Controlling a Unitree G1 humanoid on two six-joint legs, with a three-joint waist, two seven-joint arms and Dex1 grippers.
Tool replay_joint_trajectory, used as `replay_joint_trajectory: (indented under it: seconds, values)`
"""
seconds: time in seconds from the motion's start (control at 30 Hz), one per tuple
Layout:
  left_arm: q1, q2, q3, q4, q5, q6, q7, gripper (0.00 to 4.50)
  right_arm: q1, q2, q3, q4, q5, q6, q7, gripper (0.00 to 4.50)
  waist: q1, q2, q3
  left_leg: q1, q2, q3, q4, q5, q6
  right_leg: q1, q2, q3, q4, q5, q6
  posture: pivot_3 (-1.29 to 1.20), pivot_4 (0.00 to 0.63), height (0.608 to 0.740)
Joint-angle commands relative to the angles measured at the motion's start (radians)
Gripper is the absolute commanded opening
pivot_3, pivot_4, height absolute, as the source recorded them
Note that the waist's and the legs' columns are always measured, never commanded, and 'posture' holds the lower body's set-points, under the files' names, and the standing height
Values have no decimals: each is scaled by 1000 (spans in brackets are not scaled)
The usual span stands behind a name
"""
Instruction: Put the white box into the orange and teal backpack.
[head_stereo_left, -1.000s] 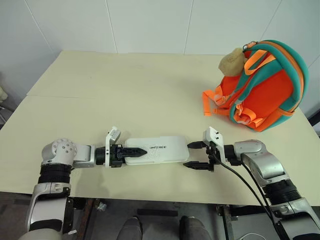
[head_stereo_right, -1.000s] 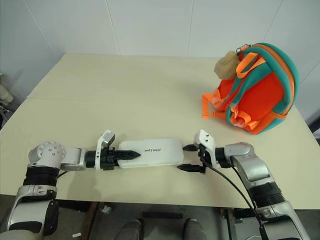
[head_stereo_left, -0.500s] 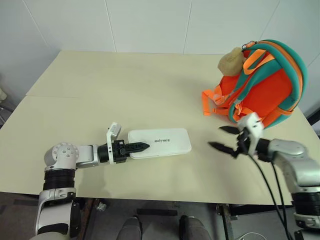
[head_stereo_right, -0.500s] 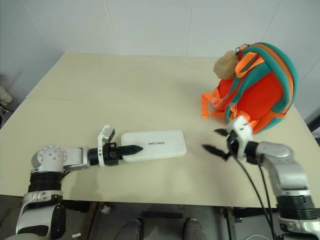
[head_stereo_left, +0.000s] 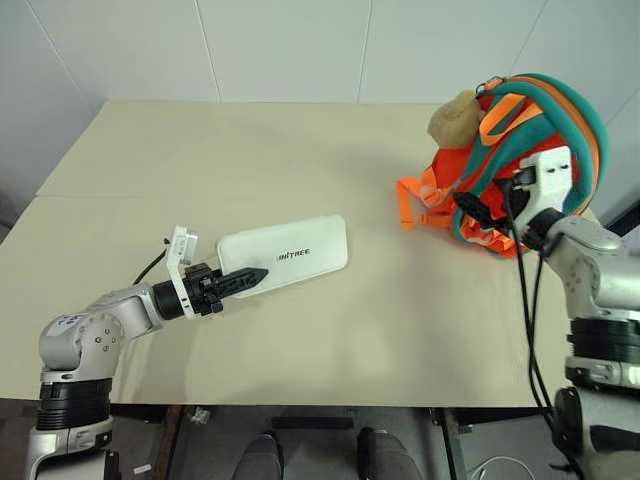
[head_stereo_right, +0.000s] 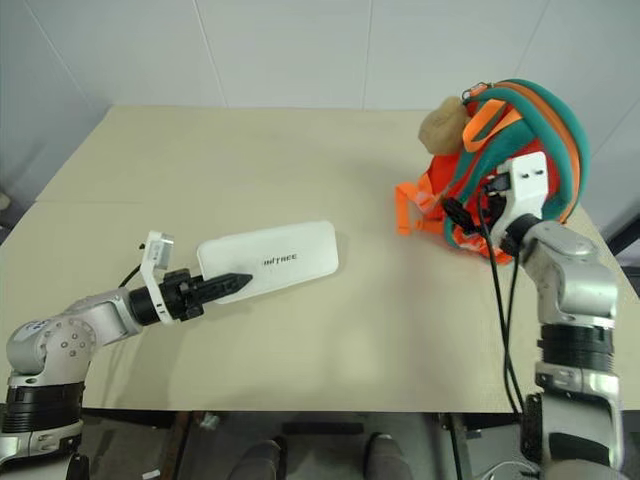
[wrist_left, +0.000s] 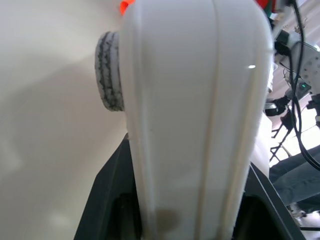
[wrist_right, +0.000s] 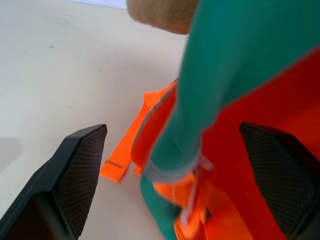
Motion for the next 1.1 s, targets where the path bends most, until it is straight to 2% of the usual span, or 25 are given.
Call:
replay_joint_trajectory:
  seconds: [0.03,0.2,0.27,0.37,0.5,0.63,0.7,0.77,0.83,0.9,1.1]
  values:
    - [36,19,63,-98,-40,-7,18,1380,-67,46,3,91,-30,-103,-62,4500,0,0,0,0,0,0,0,0,0,0,0,0,0,0,0,0,150,740]
    - [80,26,102,-152,-88,15,39,1380,-132,121,4,244,-49,-253,-94,4500,-3,0,0,0,0,0,-1,0,0,-1,0,0,1,0,1,0,150,740]
    - [85,30,124,-160,-99,15,51,1380,-178,156,3,370,-76,-404,-132,4500,-3,0,0,0,0,0,-1,0,0,-1,0,0,1,0,1,0,150,740]
    - [78,38,135,-157,-95,4,64,1380,-238,178,5,542,-121,-622,-192,3910,-5,0,0,0,0,0,-1,0,0,0,0,0,1,0,1,0,150,740]
    - [76,42,140,-156,-99,1,74,1380,-295,220,-28,646,-72,-764,-140,2494,-6,0,0,1,0,0,-1,1,-1,0,0,1,2,0,1,0,150,740]
    - [92,40,153,-164,-101,-5,83,1380,-278,268,-21,567,16,-763,83,1129,-14,1,0,1,0,0,-1,2,-3,0,1,1,3,0,1,0,150,740]
    - [101,40,159,-164,-100,-9,88,1380,-249,286,-15,487,74,-721,199,564,-22,1,0,1,0,0,-1,2,-3,0,1,1,5,0,1,0,150,740]
    - [111,46,171,-158,-97,-13,87,1380,-166,292,32,260,209,-543,392,205,-24,1,0,1,0,0,-2,2,-3,0,1,1,6,0,2,0,150,740]
    - [126,52,197,-155,-97,-39,65,1380,-75,244,115,4,344,-279,534,175,-26,1,1,1,1,0,-2,2,-3,-1,1,1,6,-1,3,0,150,740]
    - [140,62,211,-153,-107,-36,49,1380,-37,200,149,-119,404,-130,574,174,-30,2,1,1,1,0,-3,1,-3,-1,1,1,6,-1,3,0,150,740]
    - [212,107,247,-145,-108,-53,-4,1380,-3,66,163,-317,571,201,660,174,-21,2,1,1,1,1,-2,0,-1,-7,1,2,11,-4,-1,0,150,740]
